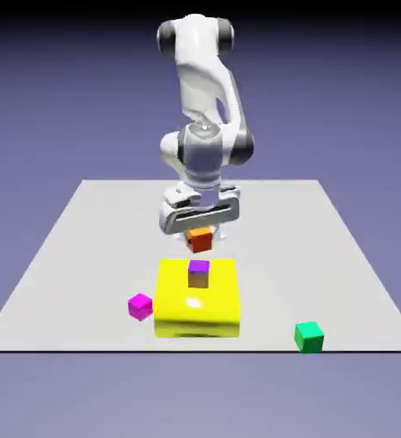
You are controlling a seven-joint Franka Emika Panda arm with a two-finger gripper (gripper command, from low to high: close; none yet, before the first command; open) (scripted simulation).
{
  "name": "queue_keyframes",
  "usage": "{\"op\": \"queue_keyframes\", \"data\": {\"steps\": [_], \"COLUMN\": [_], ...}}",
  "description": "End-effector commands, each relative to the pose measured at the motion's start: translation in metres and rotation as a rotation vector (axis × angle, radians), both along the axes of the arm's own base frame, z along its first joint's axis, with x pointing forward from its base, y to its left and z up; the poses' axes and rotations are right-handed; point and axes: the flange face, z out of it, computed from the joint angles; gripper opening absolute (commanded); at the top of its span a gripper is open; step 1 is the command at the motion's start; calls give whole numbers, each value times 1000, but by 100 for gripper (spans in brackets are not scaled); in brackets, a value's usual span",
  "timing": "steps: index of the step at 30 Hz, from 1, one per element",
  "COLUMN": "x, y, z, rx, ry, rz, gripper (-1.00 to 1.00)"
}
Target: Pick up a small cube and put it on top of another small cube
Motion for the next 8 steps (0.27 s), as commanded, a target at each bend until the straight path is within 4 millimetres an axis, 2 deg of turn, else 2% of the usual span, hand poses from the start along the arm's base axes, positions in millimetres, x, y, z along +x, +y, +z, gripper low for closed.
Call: {"op": "queue_keyframes", "data": {"steps": [1, 2, 3, 8], "x": [-2, -2, -2, 3], "y": [-1, -1, -1, 1], "z": [-12, -12, -12, 58], "rx": [-2, -2, -2, -2], "ry": [-1, -1, -1, -1], "rz": [0, 0, 0, 0], "gripper": [-100, 100, 100, 100]}}
